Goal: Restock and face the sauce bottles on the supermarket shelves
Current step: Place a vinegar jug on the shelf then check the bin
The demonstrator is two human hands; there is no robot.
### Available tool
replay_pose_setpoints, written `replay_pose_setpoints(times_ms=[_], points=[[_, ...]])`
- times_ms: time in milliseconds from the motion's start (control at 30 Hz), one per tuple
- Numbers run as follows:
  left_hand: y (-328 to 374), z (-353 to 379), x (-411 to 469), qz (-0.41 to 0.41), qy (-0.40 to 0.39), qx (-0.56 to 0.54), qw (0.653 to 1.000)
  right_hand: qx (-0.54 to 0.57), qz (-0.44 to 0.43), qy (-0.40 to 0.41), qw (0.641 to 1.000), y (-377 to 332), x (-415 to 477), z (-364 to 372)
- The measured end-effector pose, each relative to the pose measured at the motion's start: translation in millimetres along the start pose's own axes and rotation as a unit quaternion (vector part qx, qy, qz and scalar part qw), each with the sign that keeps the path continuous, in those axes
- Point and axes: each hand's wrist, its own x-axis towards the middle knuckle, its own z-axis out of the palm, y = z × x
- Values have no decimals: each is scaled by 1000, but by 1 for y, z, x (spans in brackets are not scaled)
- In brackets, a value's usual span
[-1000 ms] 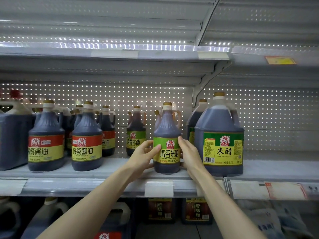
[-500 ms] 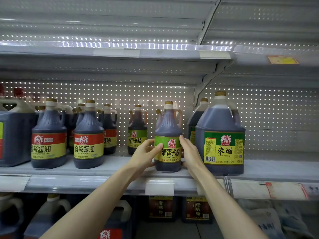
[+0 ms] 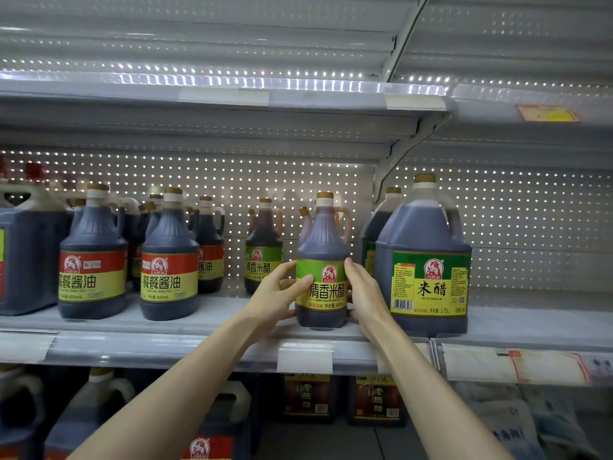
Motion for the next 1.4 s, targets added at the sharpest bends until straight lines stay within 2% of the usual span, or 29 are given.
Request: replay_pose_setpoints(times_ms=[633,767,967,1167,1400], points=[[11,2,-6,-30,18,36,999,-18,-13,14,1000,-5,-2,-1],[18,-2,-24,6,37,92,995,-39,-34,17,999,-15,-15,-4],[36,-17,-64,47,62,110,991,-77,-94,22,992,-44,-51,4],[63,-67,-120,86,60,119,987,-111,-141,7,984,-65,-96,60],[86,-176,-226,90,107,120,983,-68,-141,-56,986,-77,-162,185]])
